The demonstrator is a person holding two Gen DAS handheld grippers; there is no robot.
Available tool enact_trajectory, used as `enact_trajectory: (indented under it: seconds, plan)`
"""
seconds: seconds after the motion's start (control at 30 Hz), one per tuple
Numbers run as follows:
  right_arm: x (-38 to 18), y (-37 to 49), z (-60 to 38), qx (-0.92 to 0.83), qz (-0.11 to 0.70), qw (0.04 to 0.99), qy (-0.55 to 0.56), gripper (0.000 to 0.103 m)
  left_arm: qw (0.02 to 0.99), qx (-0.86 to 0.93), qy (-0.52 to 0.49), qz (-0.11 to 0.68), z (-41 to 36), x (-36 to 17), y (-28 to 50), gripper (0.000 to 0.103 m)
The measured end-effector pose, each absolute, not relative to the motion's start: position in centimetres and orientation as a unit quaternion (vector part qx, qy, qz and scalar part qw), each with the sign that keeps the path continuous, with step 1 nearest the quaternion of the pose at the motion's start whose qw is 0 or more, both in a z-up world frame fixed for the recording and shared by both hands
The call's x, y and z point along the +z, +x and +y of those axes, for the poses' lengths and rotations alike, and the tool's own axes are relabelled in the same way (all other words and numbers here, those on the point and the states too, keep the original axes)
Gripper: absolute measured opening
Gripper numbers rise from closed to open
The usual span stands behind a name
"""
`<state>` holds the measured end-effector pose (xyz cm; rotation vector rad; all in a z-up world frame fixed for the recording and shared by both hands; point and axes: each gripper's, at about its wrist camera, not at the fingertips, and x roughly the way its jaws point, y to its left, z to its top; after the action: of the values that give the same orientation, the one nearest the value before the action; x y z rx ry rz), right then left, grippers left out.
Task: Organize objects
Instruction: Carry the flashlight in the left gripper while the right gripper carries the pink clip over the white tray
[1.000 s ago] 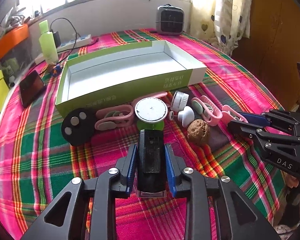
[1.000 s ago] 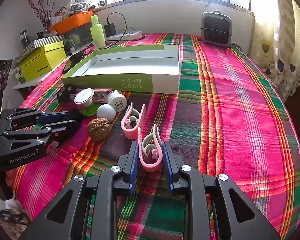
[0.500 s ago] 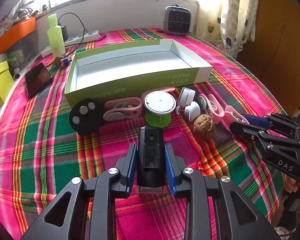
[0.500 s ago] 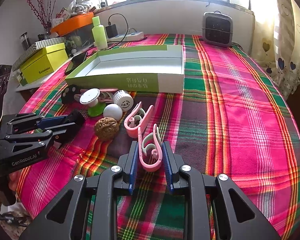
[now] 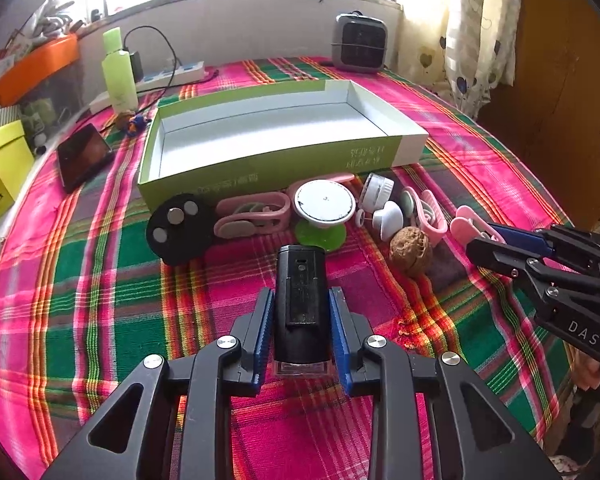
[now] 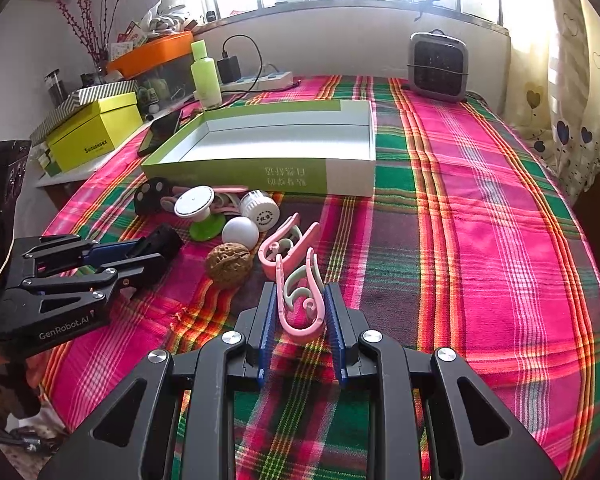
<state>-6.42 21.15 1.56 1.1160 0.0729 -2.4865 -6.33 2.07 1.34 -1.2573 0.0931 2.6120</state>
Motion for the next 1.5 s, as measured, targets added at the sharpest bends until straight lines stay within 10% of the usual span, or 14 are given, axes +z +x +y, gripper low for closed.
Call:
enact_trajectory:
  seconds: [1.5]
  plan:
    - [4.4,-19.8,14.6,-0.878,-0.002,0.246,0.41,0.025,0.087,0.9,-0.426,-0.02,-1.9,4.2,-19.1,0.025]
